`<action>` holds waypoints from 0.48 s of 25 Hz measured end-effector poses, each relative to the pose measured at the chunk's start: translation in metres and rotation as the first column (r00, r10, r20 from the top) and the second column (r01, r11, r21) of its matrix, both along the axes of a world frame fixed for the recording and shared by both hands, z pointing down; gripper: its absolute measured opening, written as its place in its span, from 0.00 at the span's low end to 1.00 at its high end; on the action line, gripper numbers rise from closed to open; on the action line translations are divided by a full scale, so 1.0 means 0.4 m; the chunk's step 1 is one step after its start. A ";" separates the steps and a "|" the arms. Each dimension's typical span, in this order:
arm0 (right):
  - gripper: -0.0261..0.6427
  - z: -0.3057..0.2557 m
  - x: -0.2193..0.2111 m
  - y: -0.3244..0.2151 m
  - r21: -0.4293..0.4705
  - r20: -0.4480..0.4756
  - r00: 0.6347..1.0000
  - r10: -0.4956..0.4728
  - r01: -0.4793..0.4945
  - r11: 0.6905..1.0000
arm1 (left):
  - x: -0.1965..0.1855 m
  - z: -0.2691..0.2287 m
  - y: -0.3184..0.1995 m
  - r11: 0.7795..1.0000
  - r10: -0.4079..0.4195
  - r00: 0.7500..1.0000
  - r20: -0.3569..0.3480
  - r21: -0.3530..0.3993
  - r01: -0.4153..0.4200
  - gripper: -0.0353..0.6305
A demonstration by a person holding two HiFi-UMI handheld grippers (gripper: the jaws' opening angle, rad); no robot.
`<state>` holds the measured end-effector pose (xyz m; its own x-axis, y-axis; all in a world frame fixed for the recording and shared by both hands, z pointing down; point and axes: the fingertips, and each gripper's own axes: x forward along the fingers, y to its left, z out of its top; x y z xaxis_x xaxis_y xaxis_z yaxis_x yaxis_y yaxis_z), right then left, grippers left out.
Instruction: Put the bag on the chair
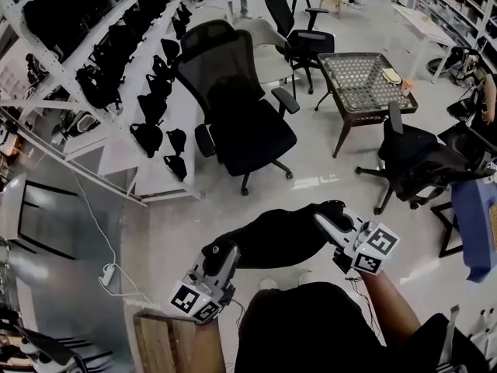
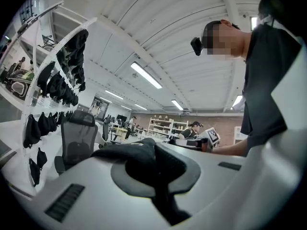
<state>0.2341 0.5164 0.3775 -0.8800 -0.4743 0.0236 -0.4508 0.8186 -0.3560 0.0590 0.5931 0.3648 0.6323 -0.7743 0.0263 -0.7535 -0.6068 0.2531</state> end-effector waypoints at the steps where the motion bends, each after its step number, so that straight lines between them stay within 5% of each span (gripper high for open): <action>1: 0.07 -0.001 0.007 -0.001 0.000 0.002 1.000 0.001 -0.001 1.000 | 0.007 -0.003 -0.001 1.000 0.000 1.000 0.004 0.000 0.000 0.09; 12: 0.07 0.036 0.102 0.009 0.009 -0.007 1.000 -0.001 0.001 1.000 | 0.119 0.011 -0.001 0.999 -0.031 0.999 0.020 -0.013 0.032 0.09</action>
<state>0.2749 0.5198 0.3918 -0.8804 -0.4736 0.0259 -0.4524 0.8221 -0.3456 0.1066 0.5927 0.3693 0.6068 -0.7933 0.0492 -0.7772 -0.5792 0.2460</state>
